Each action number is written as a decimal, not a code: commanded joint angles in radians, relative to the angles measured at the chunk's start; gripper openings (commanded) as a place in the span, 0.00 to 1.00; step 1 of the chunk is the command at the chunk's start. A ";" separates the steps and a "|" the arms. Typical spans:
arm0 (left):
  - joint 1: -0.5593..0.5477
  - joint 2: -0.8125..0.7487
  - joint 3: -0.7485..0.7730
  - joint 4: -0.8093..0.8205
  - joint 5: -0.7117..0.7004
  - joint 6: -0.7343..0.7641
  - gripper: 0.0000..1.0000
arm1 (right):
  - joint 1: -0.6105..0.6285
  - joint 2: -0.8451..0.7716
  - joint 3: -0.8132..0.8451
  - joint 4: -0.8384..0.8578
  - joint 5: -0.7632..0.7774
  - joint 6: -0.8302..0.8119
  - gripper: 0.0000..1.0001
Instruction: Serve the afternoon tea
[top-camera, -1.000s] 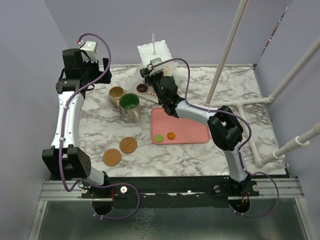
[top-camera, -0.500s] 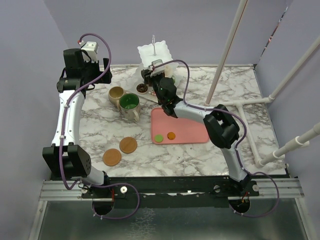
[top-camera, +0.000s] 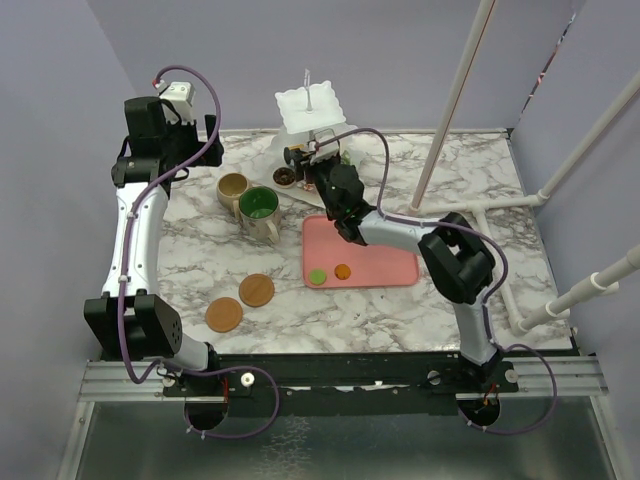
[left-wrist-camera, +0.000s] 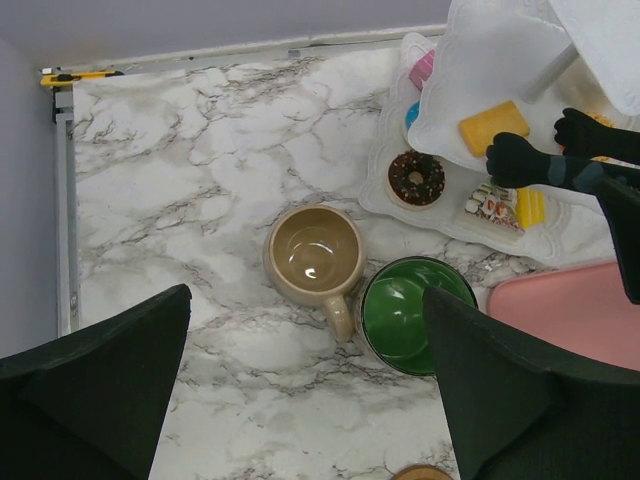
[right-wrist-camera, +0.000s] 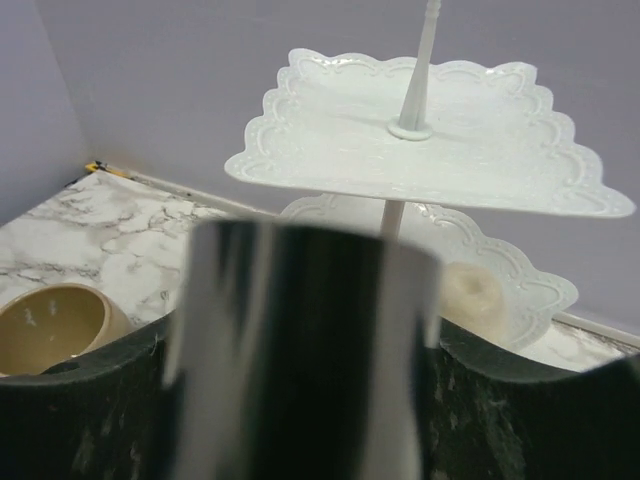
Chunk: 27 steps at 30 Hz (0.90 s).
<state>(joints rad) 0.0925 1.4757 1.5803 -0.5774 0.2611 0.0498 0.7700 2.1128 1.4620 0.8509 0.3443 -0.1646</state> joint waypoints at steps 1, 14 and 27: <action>0.007 -0.044 0.017 0.006 0.000 -0.014 0.99 | 0.006 -0.171 -0.104 0.065 -0.066 0.022 0.64; 0.009 -0.065 0.007 -0.007 -0.003 0.021 0.99 | 0.115 -0.589 -0.549 -0.102 -0.216 0.076 0.60; 0.009 -0.046 0.014 -0.007 0.035 0.001 0.99 | 0.169 -0.796 -0.907 -0.258 -0.303 0.162 0.56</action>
<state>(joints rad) 0.0925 1.4418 1.5803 -0.5781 0.2657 0.0608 0.9245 1.3506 0.5919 0.6342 0.0612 -0.0257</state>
